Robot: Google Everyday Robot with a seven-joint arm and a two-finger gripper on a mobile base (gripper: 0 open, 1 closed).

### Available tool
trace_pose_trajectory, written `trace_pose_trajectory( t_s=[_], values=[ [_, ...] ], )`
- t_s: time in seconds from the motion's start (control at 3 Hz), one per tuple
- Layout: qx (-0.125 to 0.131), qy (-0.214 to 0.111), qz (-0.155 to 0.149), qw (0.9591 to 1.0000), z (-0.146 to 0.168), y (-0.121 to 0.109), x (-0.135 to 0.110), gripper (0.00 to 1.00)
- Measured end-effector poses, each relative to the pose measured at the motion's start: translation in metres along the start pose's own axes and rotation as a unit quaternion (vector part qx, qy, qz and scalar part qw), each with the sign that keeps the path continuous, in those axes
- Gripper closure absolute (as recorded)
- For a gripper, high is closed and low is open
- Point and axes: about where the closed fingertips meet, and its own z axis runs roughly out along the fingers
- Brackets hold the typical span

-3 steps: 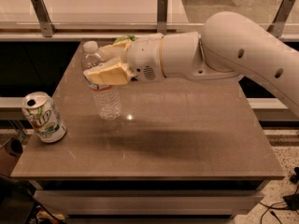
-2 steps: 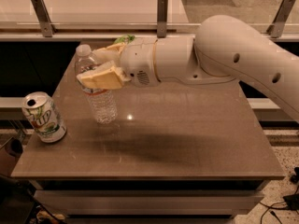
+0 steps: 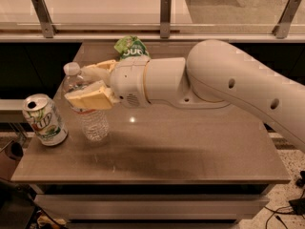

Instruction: Move water bottle near 7up can

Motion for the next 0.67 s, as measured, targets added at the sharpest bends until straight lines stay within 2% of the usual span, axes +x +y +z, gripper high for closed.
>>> trace_pose_trajectory(
  t_s=[0.33,0.67],
  values=[
    [-0.01,0.003,0.003,0.9999,0.0052,-0.0001,0.0063,1.0],
    [-0.021,0.005,0.007,0.9998,0.01,-0.0025,0.0139,0.83]
  ],
)
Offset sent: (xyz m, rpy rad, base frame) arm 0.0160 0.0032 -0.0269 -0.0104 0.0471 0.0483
